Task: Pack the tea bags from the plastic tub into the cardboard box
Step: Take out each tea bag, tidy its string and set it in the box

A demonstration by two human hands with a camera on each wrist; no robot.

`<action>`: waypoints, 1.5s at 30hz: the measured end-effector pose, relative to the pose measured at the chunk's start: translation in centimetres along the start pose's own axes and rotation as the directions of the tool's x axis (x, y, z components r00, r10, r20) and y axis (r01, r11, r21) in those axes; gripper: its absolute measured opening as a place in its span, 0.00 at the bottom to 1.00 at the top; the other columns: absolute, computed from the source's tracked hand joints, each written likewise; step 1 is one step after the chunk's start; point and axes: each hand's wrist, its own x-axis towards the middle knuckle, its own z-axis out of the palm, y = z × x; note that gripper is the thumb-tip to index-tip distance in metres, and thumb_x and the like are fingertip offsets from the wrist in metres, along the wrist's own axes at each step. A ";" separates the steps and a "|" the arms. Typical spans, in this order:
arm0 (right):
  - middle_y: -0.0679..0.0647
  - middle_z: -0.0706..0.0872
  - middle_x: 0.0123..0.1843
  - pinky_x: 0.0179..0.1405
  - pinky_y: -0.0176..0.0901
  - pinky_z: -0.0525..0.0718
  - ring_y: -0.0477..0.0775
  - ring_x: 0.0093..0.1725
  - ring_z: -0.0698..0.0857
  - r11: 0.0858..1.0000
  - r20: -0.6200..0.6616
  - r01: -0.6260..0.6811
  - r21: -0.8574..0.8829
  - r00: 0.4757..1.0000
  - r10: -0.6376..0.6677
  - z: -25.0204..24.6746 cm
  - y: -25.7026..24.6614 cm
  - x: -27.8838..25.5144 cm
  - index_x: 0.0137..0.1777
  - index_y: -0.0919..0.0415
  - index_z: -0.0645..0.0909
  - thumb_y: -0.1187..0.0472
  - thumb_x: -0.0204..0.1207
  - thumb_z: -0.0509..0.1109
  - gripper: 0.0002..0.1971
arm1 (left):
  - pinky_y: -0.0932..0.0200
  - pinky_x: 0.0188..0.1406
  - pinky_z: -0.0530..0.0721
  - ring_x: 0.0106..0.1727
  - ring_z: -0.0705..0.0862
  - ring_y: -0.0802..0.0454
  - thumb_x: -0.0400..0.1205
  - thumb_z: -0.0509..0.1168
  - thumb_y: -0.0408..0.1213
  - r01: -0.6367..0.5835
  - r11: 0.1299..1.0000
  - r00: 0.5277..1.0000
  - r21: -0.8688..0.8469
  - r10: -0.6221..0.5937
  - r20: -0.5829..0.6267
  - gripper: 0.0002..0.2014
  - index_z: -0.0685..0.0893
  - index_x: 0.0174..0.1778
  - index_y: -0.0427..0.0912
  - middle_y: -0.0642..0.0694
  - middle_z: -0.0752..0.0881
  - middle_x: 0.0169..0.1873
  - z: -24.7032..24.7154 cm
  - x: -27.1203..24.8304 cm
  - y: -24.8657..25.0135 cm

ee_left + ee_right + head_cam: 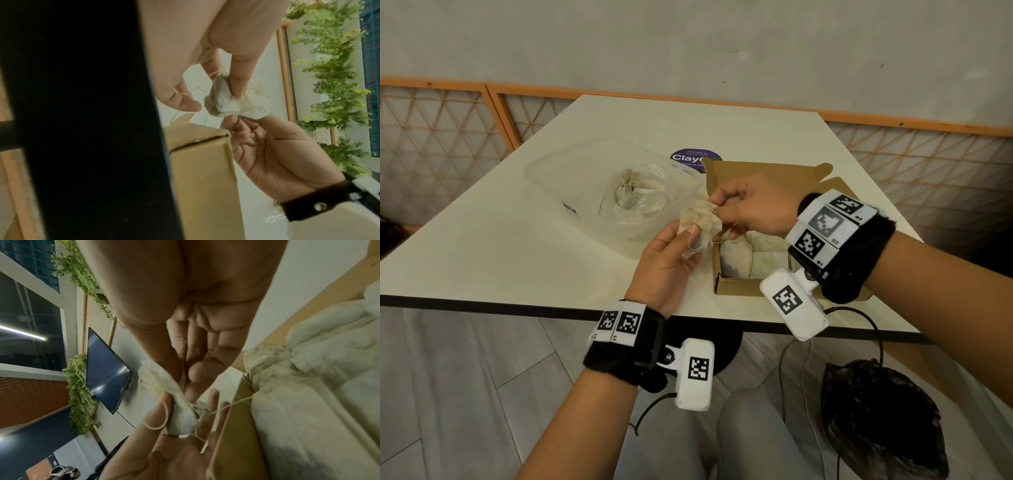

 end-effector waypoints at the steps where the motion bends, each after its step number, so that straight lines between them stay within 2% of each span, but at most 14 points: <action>1: 0.58 0.86 0.37 0.33 0.33 0.85 0.46 0.32 0.86 1.000 0.007 0.005 -0.011 1.000 -0.005 0.1 -0.1 0.0 0.42 0.63 0.81 0.69 0.77 0.66 0.04 | 0.68 0.38 0.80 0.39 0.85 0.64 0.82 0.60 0.31 -0.003 1.000 1.000 0.009 0.003 -0.005 0.18 0.91 0.33 0.52 0.56 0.89 0.35 0.0 0.0 0.0; 3: 0.59 0.87 0.40 0.39 0.38 0.87 0.50 0.36 0.87 1.000 0.006 -0.006 -0.006 1.000 0.006 0.1 -0.5 -0.1 0.45 0.63 0.83 0.64 0.78 0.66 0.05 | 0.67 0.38 0.79 0.38 0.85 0.63 0.81 0.61 0.32 0.000 1.000 1.000 0.017 0.000 -0.022 0.19 0.91 0.31 0.53 0.56 0.89 0.35 0.1 0.0 0.0; 7: 0.64 0.88 0.47 0.48 0.45 0.88 0.59 0.45 0.88 0.997 0.027 -0.024 -0.080 0.999 0.026 -0.1 -0.9 -0.6 0.52 0.62 0.85 0.43 0.67 0.73 0.23 | 0.67 0.33 0.76 0.33 0.82 0.63 0.82 0.62 0.29 -0.018 0.998 0.999 0.054 0.020 -0.043 0.19 0.90 0.30 0.52 0.56 0.87 0.31 0.3 -0.1 -0.1; 11: 0.50 0.85 0.38 0.45 0.41 0.85 0.50 0.37 0.84 0.965 -0.056 0.010 -0.263 0.998 -0.026 -0.9 -1.0 -1.0 0.51 0.62 0.82 0.63 0.72 0.74 0.09 | 0.65 0.38 0.80 0.39 0.84 0.61 0.80 0.65 0.30 -0.024 0.993 0.998 0.113 0.031 -0.059 0.07 0.86 0.44 0.46 0.53 0.88 0.39 0.5 -0.1 -0.3; 15: 0.40 0.81 0.33 0.33 0.18 0.72 0.36 0.30 0.78 0.859 -0.110 -0.007 -0.512 0.992 -0.057 -5.2 -1.1 -2.3 0.49 0.55 0.86 0.59 0.71 0.75 0.07 | 0.61 0.55 0.79 0.53 0.81 0.61 0.71 0.72 0.35 -0.004 0.983 0.995 0.181 0.022 -0.093 0.16 0.82 0.54 0.51 0.55 0.83 0.52 0.4 0.2 -0.7; 19: 0.42 0.80 0.33 0.33 0.23 0.71 0.37 0.32 0.77 0.778 -0.121 -0.128 -0.615 0.990 0.068 -10.2 0.4 -4.6 0.46 0.53 0.85 0.58 0.70 0.76 0.05 | 0.62 0.56 0.77 0.53 0.78 0.56 0.73 0.70 0.23 0.081 0.991 0.989 0.105 -0.067 -0.134 0.19 0.79 0.56 0.48 0.51 0.80 0.50 1.2 0.8 -1.3; 23: 0.44 0.85 0.38 0.54 0.40 0.75 0.45 0.42 0.81 0.723 -0.111 -0.237 -0.649 0.969 0.219 -13.5 2.5 -6.1 0.43 0.49 0.84 0.59 0.70 0.76 0.06 | 0.61 0.50 0.80 0.55 0.82 0.51 0.77 0.61 0.16 0.138 0.987 0.981 0.079 -0.126 -0.149 0.21 0.75 0.64 0.39 0.46 0.82 0.56 2.0 1.3 -1.7; 25: 0.47 0.87 0.41 0.55 0.38 0.76 0.46 0.45 0.82 0.728 -0.079 -0.251 -0.638 0.962 0.263 -14.0 3.6 -6.2 0.45 0.52 0.86 0.61 0.70 0.76 0.05 | 0.59 0.52 0.81 0.58 0.82 0.48 0.78 0.60 0.16 0.145 0.987 0.979 0.075 -0.132 -0.154 0.23 0.75 0.68 0.36 0.43 0.82 0.59 2.0 1.4 -1.8; 27: 0.47 0.86 0.42 0.49 0.28 0.74 0.43 0.43 0.81 0.728 -0.063 -0.248 -0.639 0.960 0.271 -13.8 4.7 -5.8 0.48 0.55 0.86 0.61 0.71 0.75 0.07 | 0.59 0.51 0.82 0.59 0.82 0.47 0.78 0.59 0.16 0.143 0.988 0.980 0.052 -0.134 -0.148 0.22 0.75 0.67 0.36 0.42 0.83 0.58 1.8 1.4 -1.9; 29: 0.42 0.82 0.37 0.39 0.21 0.70 0.38 0.38 0.77 0.695 -0.077 -0.246 -0.676 0.961 0.265 -13.3 5.8 -5.0 0.52 0.56 0.86 0.62 0.71 0.75 0.09 | 0.63 0.44 0.85 0.55 0.84 0.50 0.78 0.59 0.16 0.138 0.990 0.981 0.032 -0.132 -0.142 0.21 0.77 0.65 0.37 0.45 0.85 0.55 1.6 1.5 -1.9; 32: 0.40 0.79 0.33 0.36 0.27 0.71 0.40 0.37 0.77 0.681 -0.128 -0.262 -0.684 0.962 0.241 -13.0 7.4 -3.6 0.54 0.58 0.86 0.64 0.70 0.75 0.12 | 0.66 0.39 0.86 0.52 0.87 0.54 0.78 0.59 0.17 0.131 0.991 0.983 0.038 -0.125 -0.132 0.19 0.80 0.60 0.40 0.47 0.87 0.53 1.3 1.6 -2.1; 37: 0.48 0.82 0.37 0.32 0.29 0.70 0.49 0.42 0.80 0.704 -0.192 -0.254 -0.663 0.967 0.168 -12.7 8.5 -3.0 0.53 0.58 0.79 0.68 0.68 0.75 0.15 | 0.62 0.52 0.87 0.58 0.85 0.50 0.78 0.59 0.18 0.127 0.990 0.984 0.056 -0.119 -0.136 0.19 0.80 0.60 0.40 0.45 0.86 0.58 1.1 1.7 -2.4; 42: 0.54 0.85 0.45 0.41 0.38 0.79 0.51 0.43 0.81 0.764 -0.292 -0.198 -0.614 0.956 0.014 -12.8 8.7 -4.0 0.51 0.56 0.74 0.70 0.70 0.69 0.13 | 0.65 0.51 0.86 0.57 0.85 0.52 0.78 0.59 0.18 0.116 0.991 0.986 0.060 -0.108 -0.131 0.19 0.80 0.60 0.39 0.45 0.85 0.57 1.2 1.6 -2.3; 45: 0.55 0.80 0.51 0.50 0.42 0.78 0.52 0.47 0.78 0.681 -0.267 -0.149 -0.717 0.961 -0.070 -13.3 7.8 -5.5 0.47 0.57 0.82 0.66 0.73 0.66 0.06 | 0.65 0.51 0.86 0.55 0.85 0.53 0.78 0.59 0.18 0.128 0.990 0.984 0.056 -0.120 -0.135 0.18 0.79 0.61 0.39 0.44 0.85 0.58 1.3 1.6 -2.2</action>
